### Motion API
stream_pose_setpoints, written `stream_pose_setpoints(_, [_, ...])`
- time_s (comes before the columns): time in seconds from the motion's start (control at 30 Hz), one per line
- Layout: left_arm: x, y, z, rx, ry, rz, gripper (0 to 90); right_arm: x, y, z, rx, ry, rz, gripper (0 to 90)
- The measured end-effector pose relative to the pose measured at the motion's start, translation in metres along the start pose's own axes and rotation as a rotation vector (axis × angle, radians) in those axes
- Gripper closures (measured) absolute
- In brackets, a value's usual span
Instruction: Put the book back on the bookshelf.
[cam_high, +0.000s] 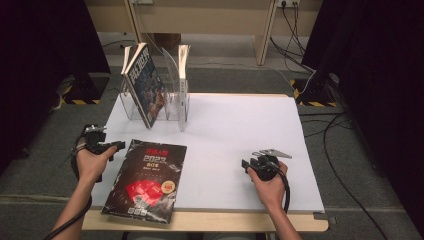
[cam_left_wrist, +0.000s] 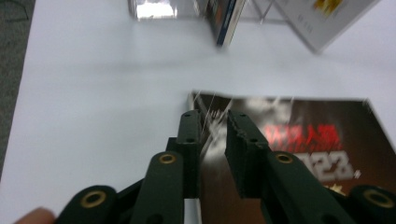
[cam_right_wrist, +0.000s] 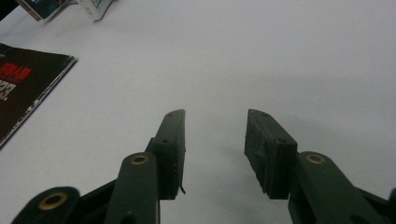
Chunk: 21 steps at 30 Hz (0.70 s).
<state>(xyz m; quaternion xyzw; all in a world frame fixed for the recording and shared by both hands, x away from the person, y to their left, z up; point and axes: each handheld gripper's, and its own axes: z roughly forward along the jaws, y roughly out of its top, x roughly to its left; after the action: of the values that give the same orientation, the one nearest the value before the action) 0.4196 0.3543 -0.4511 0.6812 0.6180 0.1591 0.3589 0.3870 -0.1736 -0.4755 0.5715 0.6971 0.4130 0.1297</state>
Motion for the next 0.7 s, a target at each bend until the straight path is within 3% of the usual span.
stream_pose_setpoints(0.2, [0.006, -0.017, 0.003, 0.047, 0.003, -0.012, 83.4, 0.000, 0.001, 0.001, 0.001, 0.000, -0.010, 58.5])
stream_pose_setpoints(0.47, [0.006, -0.030, 0.008, 0.090, -0.031, -0.040, 85.2, 0.001, 0.001, 0.002, 0.014, -0.003, -0.006, 58.4])
stream_pose_setpoints(0.7, [0.006, -0.035, 0.010, 0.088, -0.036, -0.050, 84.7, 0.001, 0.001, 0.003, 0.017, -0.002, -0.004, 58.4])
